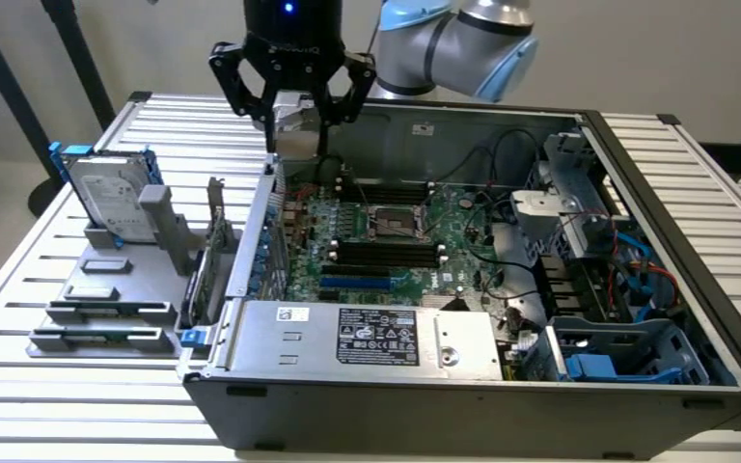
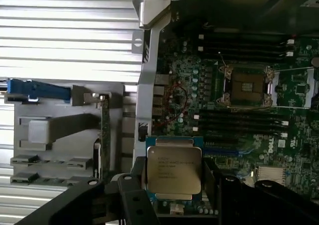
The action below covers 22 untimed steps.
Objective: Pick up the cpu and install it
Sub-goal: 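Pick up the cpu and move it towards the insertion slot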
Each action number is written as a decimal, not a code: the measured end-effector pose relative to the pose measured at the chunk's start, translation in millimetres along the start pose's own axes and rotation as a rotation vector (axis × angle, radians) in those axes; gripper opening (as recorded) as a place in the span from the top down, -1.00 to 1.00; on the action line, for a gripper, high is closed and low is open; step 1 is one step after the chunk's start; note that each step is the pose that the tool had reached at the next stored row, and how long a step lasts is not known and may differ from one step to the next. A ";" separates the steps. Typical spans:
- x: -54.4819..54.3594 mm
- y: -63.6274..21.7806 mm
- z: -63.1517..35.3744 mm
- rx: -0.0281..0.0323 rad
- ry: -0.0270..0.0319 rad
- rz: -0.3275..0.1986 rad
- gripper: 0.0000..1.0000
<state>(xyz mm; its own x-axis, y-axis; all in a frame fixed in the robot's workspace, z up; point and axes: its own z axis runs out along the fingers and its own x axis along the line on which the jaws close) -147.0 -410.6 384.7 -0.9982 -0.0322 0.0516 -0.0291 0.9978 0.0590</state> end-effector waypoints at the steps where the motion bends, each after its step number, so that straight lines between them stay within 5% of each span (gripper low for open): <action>1: -4.7 2.2 1.3 0.0008 0.0000 0.000 -0.09; 11: -49.4 22.9 13.6 0.0054 0.0002 0.000 -0.09; 22: -87.3 32.5 26.5 0.0054 0.0000 0.004 -0.09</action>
<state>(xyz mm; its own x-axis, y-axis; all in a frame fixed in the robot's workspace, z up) -62.1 -373.9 355.7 -0.9983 -0.0277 0.0518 -0.0249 0.9983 0.0534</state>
